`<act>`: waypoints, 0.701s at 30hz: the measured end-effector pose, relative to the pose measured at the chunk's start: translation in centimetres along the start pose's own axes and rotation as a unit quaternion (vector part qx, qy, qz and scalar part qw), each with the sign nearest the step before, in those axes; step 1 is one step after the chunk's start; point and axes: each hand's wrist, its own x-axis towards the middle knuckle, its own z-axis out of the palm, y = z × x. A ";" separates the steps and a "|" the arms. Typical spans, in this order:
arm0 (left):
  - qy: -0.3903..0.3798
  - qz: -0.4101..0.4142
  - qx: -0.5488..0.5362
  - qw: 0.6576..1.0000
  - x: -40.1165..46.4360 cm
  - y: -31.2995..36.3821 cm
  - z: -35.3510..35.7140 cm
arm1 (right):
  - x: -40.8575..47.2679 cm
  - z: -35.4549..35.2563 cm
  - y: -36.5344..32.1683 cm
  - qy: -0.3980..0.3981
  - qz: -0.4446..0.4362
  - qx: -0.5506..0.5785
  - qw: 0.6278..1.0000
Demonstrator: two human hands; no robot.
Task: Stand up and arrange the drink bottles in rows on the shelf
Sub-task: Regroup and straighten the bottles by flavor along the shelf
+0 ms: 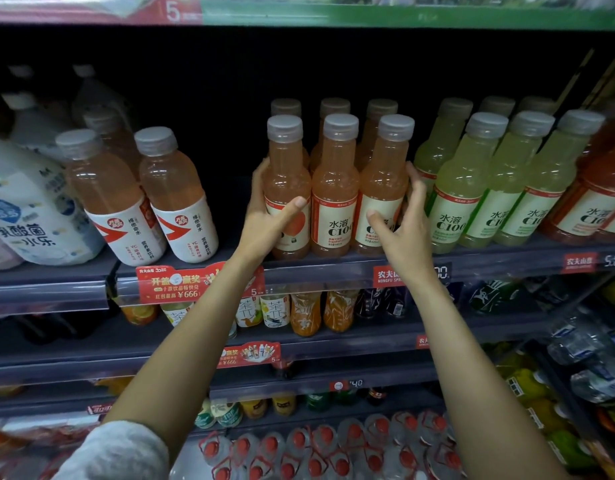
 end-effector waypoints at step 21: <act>0.276 0.075 0.180 0.941 -10.9 4.3 -18.4 | -7.2 9.3 -8.7 -0.176 -0.186 -0.045 0.966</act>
